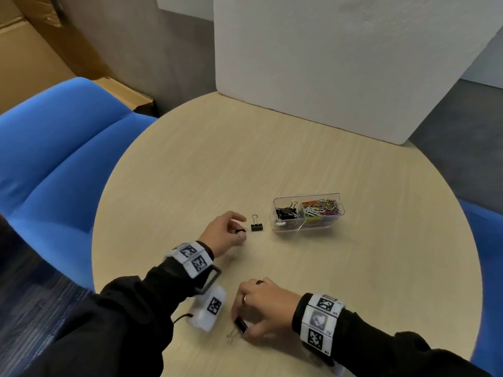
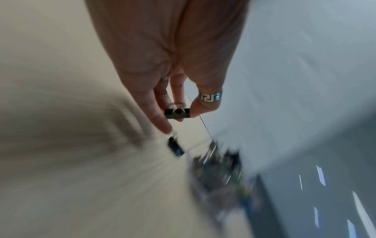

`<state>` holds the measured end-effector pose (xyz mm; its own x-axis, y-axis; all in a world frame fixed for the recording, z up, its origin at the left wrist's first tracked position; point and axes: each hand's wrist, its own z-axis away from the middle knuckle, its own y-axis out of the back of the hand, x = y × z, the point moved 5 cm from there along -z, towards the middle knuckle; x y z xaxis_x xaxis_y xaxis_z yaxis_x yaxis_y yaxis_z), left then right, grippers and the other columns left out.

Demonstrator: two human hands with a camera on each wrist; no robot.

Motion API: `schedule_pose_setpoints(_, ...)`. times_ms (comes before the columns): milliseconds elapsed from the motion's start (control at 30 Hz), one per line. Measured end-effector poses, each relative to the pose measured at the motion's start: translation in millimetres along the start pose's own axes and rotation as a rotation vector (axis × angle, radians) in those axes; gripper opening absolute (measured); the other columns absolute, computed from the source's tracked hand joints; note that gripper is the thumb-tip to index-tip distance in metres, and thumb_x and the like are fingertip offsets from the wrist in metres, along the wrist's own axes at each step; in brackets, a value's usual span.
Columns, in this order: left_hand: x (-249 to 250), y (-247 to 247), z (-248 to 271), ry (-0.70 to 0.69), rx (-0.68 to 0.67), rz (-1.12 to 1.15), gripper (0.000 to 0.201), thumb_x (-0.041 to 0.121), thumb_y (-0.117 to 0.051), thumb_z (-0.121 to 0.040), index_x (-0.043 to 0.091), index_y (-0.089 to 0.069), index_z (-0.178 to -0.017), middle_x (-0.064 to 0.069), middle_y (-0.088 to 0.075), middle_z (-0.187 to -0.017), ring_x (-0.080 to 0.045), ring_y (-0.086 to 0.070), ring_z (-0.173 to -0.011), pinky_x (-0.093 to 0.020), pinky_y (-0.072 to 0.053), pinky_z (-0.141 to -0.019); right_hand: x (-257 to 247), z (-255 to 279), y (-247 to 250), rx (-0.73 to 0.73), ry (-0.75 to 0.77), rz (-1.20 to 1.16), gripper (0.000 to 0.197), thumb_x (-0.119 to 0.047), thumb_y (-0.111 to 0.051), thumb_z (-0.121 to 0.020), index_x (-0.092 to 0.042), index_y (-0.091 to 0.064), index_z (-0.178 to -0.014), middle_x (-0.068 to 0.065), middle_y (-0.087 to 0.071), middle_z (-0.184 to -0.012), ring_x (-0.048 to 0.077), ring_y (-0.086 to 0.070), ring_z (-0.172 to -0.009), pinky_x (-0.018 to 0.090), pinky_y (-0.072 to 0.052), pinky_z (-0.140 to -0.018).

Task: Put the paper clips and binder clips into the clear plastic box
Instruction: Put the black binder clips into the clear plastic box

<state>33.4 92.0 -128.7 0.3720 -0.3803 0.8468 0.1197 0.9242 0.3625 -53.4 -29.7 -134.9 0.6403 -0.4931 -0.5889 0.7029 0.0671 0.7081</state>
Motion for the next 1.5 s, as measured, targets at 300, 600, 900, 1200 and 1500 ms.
schedule_pose_setpoints(300, 7.2, 0.0, -12.0, 0.223, -0.051, 0.300, 0.023, 0.009, -0.041, -0.094, 0.009, -0.058, -0.110, -0.002, -0.057, -0.085, -0.011, -0.048, -0.069, -0.020, -0.032, -0.054, 50.4, 45.3, 20.9, 0.345, -0.248, -1.276, 0.027, 0.003, -0.046, -0.070, -0.010, -0.040, -0.094, 0.007, -0.054, -0.085, 0.012, -0.057, -0.064, 0.021, -0.047, -0.057)
schedule_pose_setpoints(600, 15.4, -36.4, -26.9, -0.134, -0.077, -0.681, 0.032, 0.029, -0.057, -0.090, 0.019, -0.050, -0.119, -0.004, -0.044, -0.122, -0.021, -0.054, -0.105, -0.033, -0.048, -0.090, 75.9, 66.7, 49.1, 0.588, -0.340, -1.088, 0.018, 0.001, -0.054, -0.088, -0.013, -0.053, -0.098, 0.004, -0.055, -0.082, 0.009, -0.053, -0.064, 0.021, -0.047, -0.057)
schedule_pose_setpoints(900, 28.7, -44.1, -21.8, -0.278, -0.118, -1.207, 0.025, 0.008, -0.033, -0.095, 0.004, -0.042, -0.118, -0.017, -0.048, -0.120, -0.033, -0.057, -0.096, -0.033, -0.031, -0.068, 85.6, 82.5, 145.6, 1.154, -0.435, -0.463, 0.018, -0.009, -0.065, -0.082, -0.027, -0.062, -0.084, -0.010, -0.063, -0.086, 0.002, -0.060, -0.078, 0.005, -0.044, -0.069)
schedule_pose_setpoints(1200, 26.2, -17.4, -20.1, -0.098, -0.043, -0.762, 0.022, 0.012, -0.038, -0.095, 0.011, -0.045, -0.116, -0.008, -0.055, -0.113, -0.025, -0.058, -0.094, -0.032, -0.047, -0.080, 96.5, 55.5, 137.7, 0.990, -0.475, -0.052, 0.006, -0.011, -0.069, -0.079, -0.009, -0.067, -0.084, -0.003, -0.057, -0.086, 0.012, -0.051, -0.083, 0.019, -0.040, -0.077)
schedule_pose_setpoints(1500, 85.6, -5.0, 0.6, -0.333, -0.022, -0.344, 0.018, 0.016, -0.043, -0.097, 0.015, -0.059, -0.105, 0.010, -0.056, -0.084, -0.010, -0.058, -0.081, -0.008, -0.038, -0.062, 99.3, 73.0, 134.1, 1.064, -0.301, -0.089, 0.026, -0.033, -0.062, -0.083, -0.022, -0.064, -0.105, -0.005, -0.054, -0.098, 0.008, -0.046, -0.095, 0.018, -0.035, -0.088)
